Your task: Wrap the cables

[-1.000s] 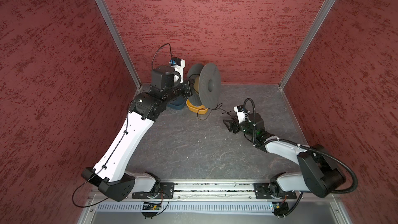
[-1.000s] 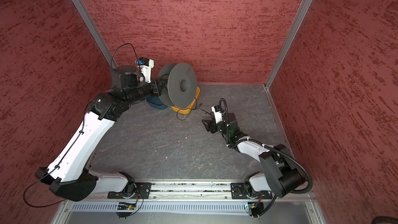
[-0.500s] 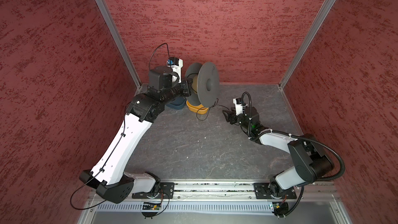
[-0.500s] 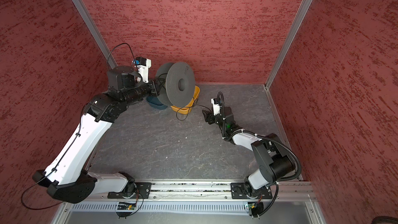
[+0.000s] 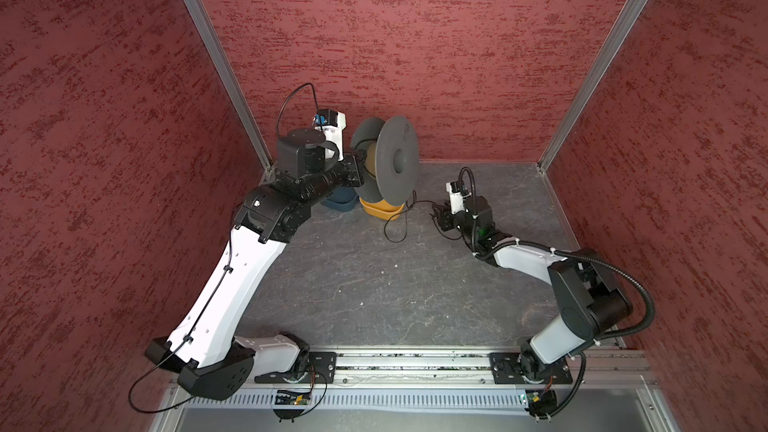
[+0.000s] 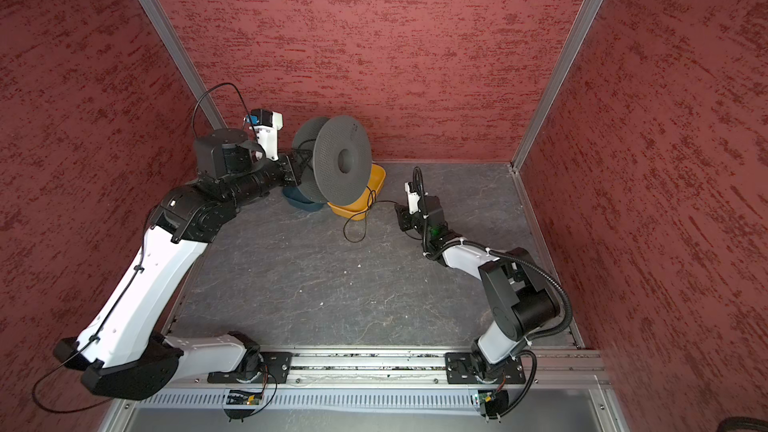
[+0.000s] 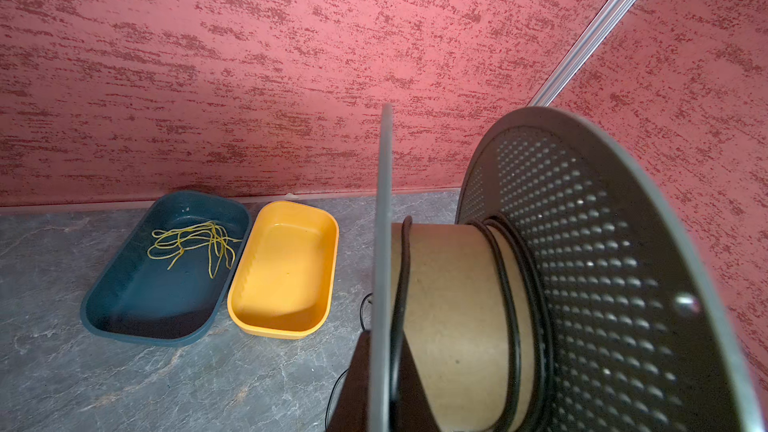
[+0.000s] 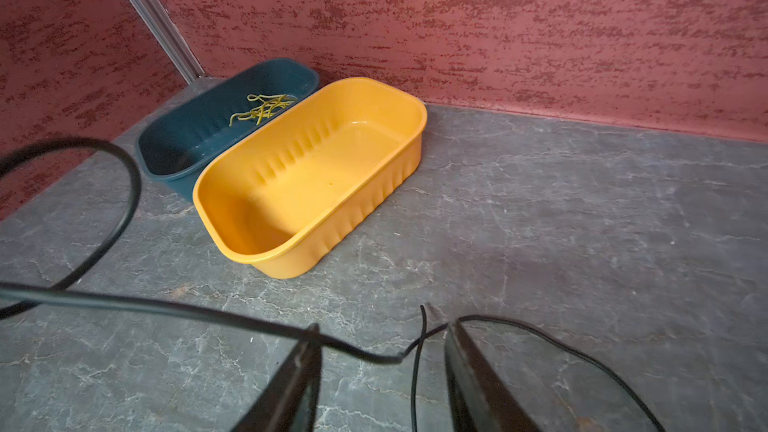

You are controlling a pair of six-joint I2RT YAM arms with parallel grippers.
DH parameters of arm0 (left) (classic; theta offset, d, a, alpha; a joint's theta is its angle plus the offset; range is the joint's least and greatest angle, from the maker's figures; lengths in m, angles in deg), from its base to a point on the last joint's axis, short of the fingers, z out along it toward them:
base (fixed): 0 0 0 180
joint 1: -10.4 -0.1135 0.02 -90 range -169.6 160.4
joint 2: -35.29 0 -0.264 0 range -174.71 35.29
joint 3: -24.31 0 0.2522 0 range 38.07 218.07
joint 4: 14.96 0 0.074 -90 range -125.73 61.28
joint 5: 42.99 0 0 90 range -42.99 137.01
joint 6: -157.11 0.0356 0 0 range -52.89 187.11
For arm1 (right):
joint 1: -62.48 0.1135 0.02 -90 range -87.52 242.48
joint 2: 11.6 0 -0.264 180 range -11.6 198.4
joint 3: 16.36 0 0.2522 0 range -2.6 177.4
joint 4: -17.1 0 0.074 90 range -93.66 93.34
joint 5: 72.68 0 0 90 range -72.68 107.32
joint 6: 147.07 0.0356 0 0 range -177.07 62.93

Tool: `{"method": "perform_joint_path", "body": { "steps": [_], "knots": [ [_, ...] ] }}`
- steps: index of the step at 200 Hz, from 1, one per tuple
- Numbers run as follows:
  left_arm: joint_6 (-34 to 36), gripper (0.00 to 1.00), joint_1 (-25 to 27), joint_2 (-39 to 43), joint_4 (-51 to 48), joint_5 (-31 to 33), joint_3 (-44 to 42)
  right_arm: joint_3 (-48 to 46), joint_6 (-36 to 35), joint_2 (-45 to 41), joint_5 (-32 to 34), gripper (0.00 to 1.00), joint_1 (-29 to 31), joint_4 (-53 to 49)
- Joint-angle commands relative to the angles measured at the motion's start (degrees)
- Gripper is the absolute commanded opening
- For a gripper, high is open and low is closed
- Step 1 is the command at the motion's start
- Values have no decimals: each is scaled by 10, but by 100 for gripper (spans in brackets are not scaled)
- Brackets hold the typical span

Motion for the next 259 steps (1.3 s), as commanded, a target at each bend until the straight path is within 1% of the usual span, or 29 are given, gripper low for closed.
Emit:
{"method": "perform_joint_path", "body": {
  "steps": [1, 17, 24, 28, 41, 51, 66, 78, 90, 119, 145, 155, 171, 198, 202, 248, 259],
  "knots": [
    [2, 0, -3, 29, 43, 15, 7, 16, -15, -11, 37, 34, -9, -9],
    [1, 0, -2, 31, 43, 15, 6, 18, -13, -16, 38, 33, -19, -14],
    [1, 0, -1, 31, 44, 15, 6, 22, -11, -17, 38, 36, -22, -22],
    [1, 0, -1, 31, 45, 16, 5, 25, -9, -18, 38, 39, -23, -28],
    [0, 0, -1, 30, 50, 19, 1, 32, -4, -23, 24, 56, -24, -48],
    [-1, 0, -1, 28, 52, 19, 0, 29, 3, -32, 5, 61, -23, -52],
    [-4, 0, -1, 24, 57, 16, -2, 19, 17, -47, -22, 66, -23, -55],
    [-5, 0, -1, 22, 64, 19, -5, 8, 35, -64, -49, 68, -23, -62],
    [-3, 0, -1, 18, 65, 23, -4, -10, 58, -87, -89, 68, -23, -62],
    [-4, 0, -1, 12, 76, 38, -8, -53, 125, -135, -227, 65, -16, -36],
    [-8, 0, 0, 8, 88, 43, -15, -62, 167, -146, -259, 62, 14, -36],
    [-10, 0, 0, 7, 92, 48, -20, -60, 175, -145, -260, 62, 31, -34],
    [-10, 0, 1, 5, 96, 50, -22, -49, 185, -136, -238, 62, 58, -34],
    [-11, 0, 3, 3, 99, 52, -23, -13, 207, -99, -206, 61, 92, -35],
    [-10, 0, 3, 3, 99, 54, -23, -6, 209, -80, -201, 60, 96, -36],
    [-6, 0, 7, 7, 95, 64, -25, 49, 235, -3, -143, 60, 131, -29],
    [-6, 0, 8, 8, 94, 65, -25, 58, 244, 11, -119, 60, 136, -27]
  ]
}}
